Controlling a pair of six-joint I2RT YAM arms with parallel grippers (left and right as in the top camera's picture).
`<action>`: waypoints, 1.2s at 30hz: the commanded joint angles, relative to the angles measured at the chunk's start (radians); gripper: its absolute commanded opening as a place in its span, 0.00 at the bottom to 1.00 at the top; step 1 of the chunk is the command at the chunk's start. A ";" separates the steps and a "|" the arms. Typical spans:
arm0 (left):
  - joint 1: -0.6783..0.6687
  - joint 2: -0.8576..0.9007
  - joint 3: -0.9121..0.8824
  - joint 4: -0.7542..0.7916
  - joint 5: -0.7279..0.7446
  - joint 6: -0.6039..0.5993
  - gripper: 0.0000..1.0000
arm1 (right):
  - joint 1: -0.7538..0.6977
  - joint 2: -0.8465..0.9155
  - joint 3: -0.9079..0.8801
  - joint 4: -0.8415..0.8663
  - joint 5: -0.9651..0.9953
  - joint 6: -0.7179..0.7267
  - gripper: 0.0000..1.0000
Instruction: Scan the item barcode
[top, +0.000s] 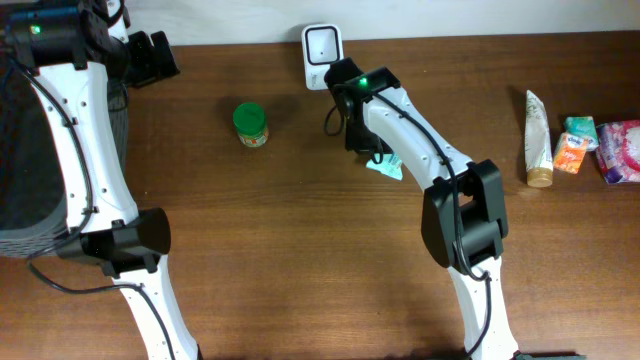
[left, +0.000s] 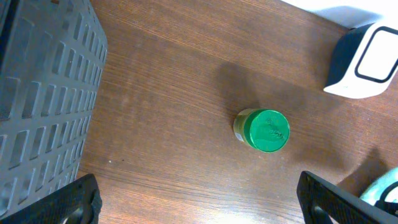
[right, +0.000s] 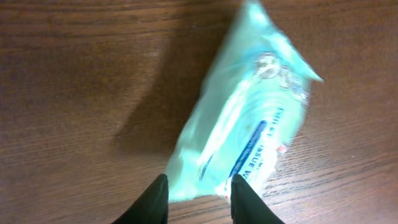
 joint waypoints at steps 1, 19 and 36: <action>0.003 -0.034 0.012 -0.001 -0.010 -0.002 0.99 | 0.009 -0.034 -0.004 0.000 0.027 0.011 0.41; 0.004 -0.034 0.012 -0.001 -0.010 -0.002 0.99 | -0.035 0.116 -0.021 0.083 0.134 0.101 0.58; 0.004 -0.034 0.012 -0.001 -0.010 -0.002 0.99 | -0.058 0.111 0.180 -0.336 0.156 0.101 0.63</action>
